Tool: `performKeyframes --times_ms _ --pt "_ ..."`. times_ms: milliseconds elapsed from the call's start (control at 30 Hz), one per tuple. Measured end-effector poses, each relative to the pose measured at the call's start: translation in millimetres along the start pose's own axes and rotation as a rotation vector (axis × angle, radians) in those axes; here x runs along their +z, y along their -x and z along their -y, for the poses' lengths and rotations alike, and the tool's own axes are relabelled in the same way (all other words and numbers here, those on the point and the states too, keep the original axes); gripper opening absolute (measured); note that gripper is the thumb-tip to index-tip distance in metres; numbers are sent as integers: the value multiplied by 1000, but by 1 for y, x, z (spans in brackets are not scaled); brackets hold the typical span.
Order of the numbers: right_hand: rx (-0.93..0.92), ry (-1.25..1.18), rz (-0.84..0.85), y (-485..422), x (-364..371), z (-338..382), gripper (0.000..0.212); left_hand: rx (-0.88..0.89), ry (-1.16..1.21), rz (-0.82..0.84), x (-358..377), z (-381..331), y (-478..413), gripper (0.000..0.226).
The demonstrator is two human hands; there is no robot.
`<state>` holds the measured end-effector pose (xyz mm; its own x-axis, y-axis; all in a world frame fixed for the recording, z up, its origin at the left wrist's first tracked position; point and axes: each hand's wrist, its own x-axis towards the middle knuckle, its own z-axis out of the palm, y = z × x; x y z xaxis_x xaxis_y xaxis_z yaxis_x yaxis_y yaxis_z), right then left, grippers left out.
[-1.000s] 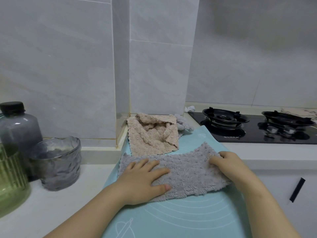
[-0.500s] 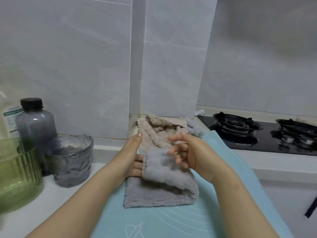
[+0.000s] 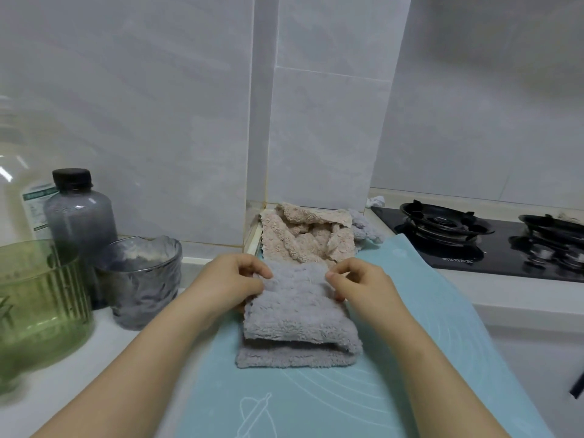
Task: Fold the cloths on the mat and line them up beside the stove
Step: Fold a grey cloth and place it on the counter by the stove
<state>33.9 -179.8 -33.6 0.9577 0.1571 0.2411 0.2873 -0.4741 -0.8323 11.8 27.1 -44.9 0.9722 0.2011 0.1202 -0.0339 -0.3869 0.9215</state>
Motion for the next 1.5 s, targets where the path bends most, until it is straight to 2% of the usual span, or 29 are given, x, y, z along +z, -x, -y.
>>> performKeyframes --times_ms 67,167,233,300,367,433,533,600,733,1000,1167,1267,1367,1433,1500 --pt "-7 52 37 1 2 0 7 10 -106 35 -5 1 3 26" --pt "7 305 147 3 7 0 10 43 -400 83 -6 -3 9 22" --pt "-8 388 114 4 7 2 9 82 -586 15 -3 -10 15 17" --pt "-91 360 -10 6 7 7 6 178 -609 -161 1 -16 22 15" --pt "-206 323 -87 8 11 12 12 316 -485 -206 8 -18 26 25" --pt "-265 435 -18 7 19 14 28 403 -500 -74 18 -16 27 37" --pt "-232 614 195 6 28 7 48 333 -729 134 28 -6 25 49" --pt "-173 641 291 6 29 2 48 264 -889 212 29 0 23 51" --pt "-53 656 373 8 32 -6 51 184 -997 288 30 4 22 51" --pt "46 721 417 9 40 -8 54 190 -1052 266 34 7 25 50" --pt "26 682 316 15 43 -12 53 211 -928 230 33 10 27 47" --pt "10 653 246 18 42 -12 51 250 -809 151 32 11 29 42" --pt "-4 601 124 21 42 -14 52 337 -695 -20 29 14 34 35" --pt "55 577 69 21 43 -16 60 364 -631 -106 26 15 35 29" --pt "111 585 46 19 44 -17 67 318 -552 -143 24 14 36 24"
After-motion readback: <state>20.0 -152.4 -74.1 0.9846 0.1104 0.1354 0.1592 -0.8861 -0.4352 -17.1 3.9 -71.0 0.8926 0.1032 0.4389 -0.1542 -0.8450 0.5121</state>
